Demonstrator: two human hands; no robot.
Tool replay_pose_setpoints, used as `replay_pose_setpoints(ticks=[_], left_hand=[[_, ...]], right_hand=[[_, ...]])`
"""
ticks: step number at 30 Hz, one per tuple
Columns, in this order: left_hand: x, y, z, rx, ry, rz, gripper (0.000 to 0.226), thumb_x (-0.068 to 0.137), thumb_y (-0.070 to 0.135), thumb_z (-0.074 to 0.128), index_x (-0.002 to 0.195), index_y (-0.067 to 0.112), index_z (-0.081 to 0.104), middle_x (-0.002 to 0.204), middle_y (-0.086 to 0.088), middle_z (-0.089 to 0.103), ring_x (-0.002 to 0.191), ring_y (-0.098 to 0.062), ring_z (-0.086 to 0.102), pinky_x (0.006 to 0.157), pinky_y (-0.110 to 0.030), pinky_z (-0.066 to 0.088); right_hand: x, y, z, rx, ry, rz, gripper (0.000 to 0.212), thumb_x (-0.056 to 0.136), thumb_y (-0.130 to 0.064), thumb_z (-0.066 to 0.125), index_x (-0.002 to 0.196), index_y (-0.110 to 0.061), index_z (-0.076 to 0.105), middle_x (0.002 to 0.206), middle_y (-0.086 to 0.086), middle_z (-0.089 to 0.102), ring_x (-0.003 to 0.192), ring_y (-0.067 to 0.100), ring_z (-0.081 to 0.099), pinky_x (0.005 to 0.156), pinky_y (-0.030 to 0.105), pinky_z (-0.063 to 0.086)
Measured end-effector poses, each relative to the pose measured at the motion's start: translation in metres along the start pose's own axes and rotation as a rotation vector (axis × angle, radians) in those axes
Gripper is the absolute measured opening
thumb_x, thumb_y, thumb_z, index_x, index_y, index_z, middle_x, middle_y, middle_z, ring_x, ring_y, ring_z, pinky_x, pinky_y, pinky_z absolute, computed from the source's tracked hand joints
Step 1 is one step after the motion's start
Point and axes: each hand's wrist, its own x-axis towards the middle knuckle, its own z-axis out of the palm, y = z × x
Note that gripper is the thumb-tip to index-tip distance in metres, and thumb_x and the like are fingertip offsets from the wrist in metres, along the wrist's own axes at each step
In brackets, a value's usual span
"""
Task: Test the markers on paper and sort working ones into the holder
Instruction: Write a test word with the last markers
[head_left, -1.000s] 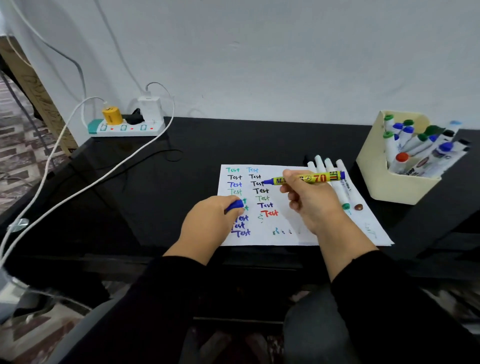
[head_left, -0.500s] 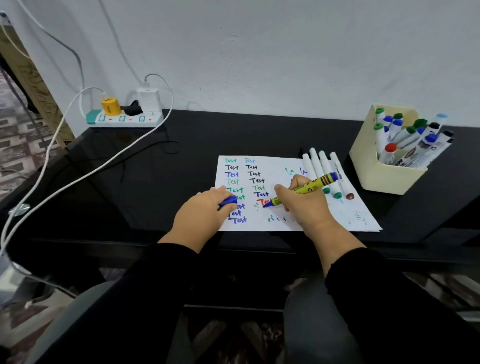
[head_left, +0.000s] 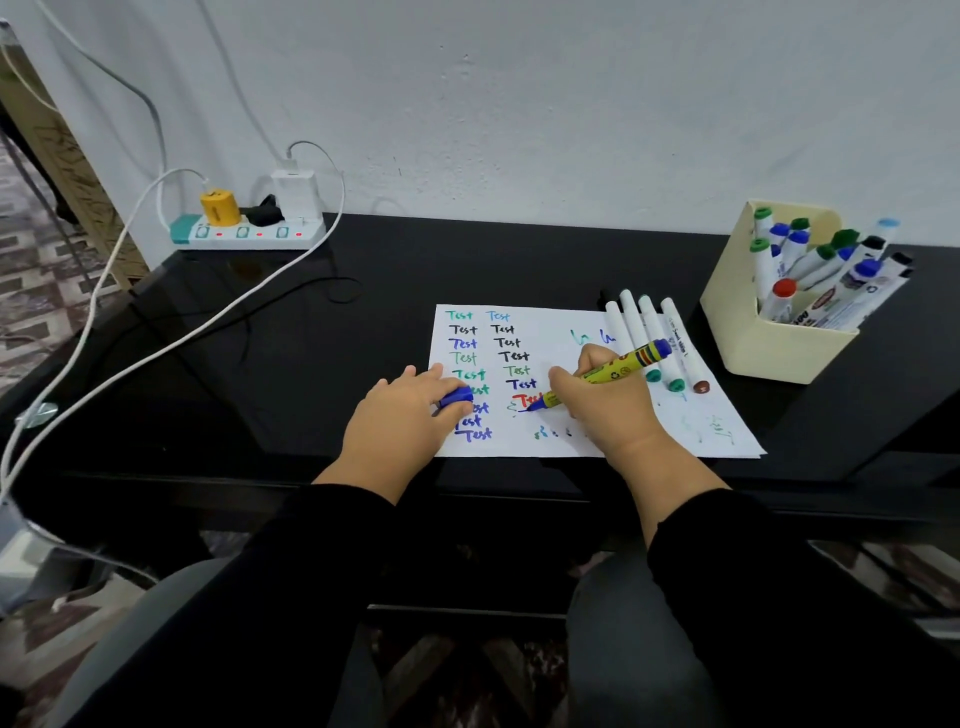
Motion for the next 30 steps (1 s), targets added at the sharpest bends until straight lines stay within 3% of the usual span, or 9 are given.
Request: replay_pose_setpoints(ticks=[4,8,16,21,30], left_hand=[[0.0001,0.0019,-0.0013,0.006,-0.015,-0.009,0.043,0.096,0.044,0.04,0.138,0.033,0.041,0.153,0.007,0.025,0.144,-0.016,0.015,0.117,-0.036,0.009],[-0.0015,0.0008,0.0001,-0.006,0.006,-0.006,0.042,0.096,0.043,0.041,0.137,0.033,0.042,0.153,0.008,0.026,0.143,-0.016,0.016,0.117,-0.036,0.009],[-0.0005,-0.0005,0.0017,-0.02,0.023,-0.007,0.043,0.096,0.044,0.042,0.137,0.033,0.043,0.153,0.009,0.027,0.143,-0.014,0.016,0.116,-0.033,0.008],[-0.0021,0.001,-0.0004,-0.013,0.017,-0.002,0.043,0.096,0.044,0.042,0.137,0.033,0.043,0.153,0.008,0.027,0.143,-0.015,0.017,0.116,-0.035,0.009],[-0.0018,0.0027,-0.0033,0.008,-0.008,-0.008,0.045,0.096,0.044,0.041,0.139,0.032,0.039,0.153,0.008,0.025,0.143,-0.015,0.016,0.117,-0.036,0.009]], right_hand=[[-0.0013,-0.0006,-0.0022,0.012,-0.036,-0.005,0.043,0.078,-0.001,0.058,0.054,-0.018,0.026,0.045,-0.009,0.023,0.038,0.003,0.027,0.041,0.013,0.026],[-0.0003,-0.0008,-0.0033,0.014,0.02,0.018,0.039,0.079,-0.004,0.057,0.056,-0.018,0.028,0.056,0.0,0.027,0.052,0.014,0.028,0.05,0.022,0.027],[-0.001,-0.0009,-0.0029,0.014,0.019,0.009,0.041,0.079,-0.002,0.057,0.056,-0.017,0.027,0.055,-0.002,0.025,0.049,0.012,0.025,0.047,0.02,0.027],[-0.0015,-0.0021,-0.004,0.043,0.054,0.017,0.039,0.08,0.0,0.056,0.057,-0.016,0.028,0.056,-0.001,0.025,0.052,0.013,0.026,0.055,0.025,0.029],[-0.0024,-0.0026,-0.0042,0.028,0.077,0.023,0.039,0.08,0.0,0.055,0.057,-0.016,0.027,0.056,0.0,0.025,0.05,0.013,0.025,0.048,0.022,0.027]])
